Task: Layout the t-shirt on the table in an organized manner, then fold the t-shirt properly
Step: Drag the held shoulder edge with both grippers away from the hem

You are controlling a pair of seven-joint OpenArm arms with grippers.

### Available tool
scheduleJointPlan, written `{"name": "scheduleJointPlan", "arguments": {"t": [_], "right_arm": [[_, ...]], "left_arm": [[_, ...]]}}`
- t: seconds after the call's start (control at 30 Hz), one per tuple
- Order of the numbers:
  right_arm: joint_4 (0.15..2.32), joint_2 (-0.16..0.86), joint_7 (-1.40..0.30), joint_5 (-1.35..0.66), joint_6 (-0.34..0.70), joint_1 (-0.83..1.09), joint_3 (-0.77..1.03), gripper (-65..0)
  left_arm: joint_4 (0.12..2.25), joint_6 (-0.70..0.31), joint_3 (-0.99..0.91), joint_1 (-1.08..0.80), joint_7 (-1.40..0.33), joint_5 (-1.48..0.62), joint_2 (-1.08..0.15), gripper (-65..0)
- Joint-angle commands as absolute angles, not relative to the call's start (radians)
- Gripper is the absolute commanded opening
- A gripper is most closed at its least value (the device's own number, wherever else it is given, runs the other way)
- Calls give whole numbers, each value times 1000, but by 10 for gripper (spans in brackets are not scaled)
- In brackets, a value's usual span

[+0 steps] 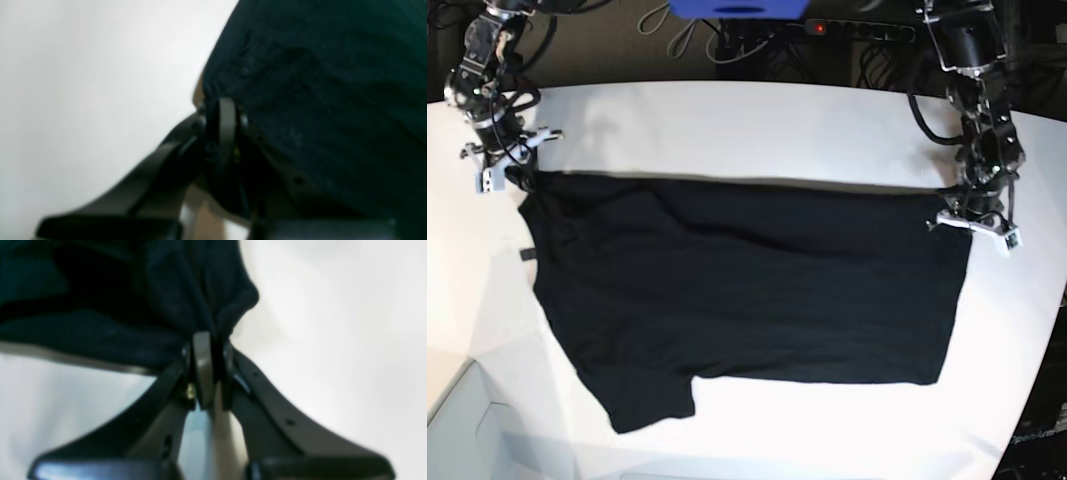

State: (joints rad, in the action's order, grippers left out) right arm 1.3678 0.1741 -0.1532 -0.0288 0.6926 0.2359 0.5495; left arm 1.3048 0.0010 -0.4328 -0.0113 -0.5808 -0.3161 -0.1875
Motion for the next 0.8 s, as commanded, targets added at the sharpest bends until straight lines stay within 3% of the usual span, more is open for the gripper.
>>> {"name": "scheduleJointPlan", "arguments": {"t": [0.0,0.3,0.43,0.77], "right_arm": [[1429,189,-120,-51,698,248,553,-650],[1701,193,-143,-48,698,295,553,-650],[1721,193,-325,-50,698,225,555,-650],[1762,90,-392,-44,698,223,797,-650]], "left_arm": [[1365,-2,-446,-16,-591,-318,-197,-650],[1647,-4,-552,18,-829,-320,-197,-650],[1664,-4,-585,90,-937,-320,-197,-650],[1696,-4,-596,-25,-952,-320,-188,-650]]}}
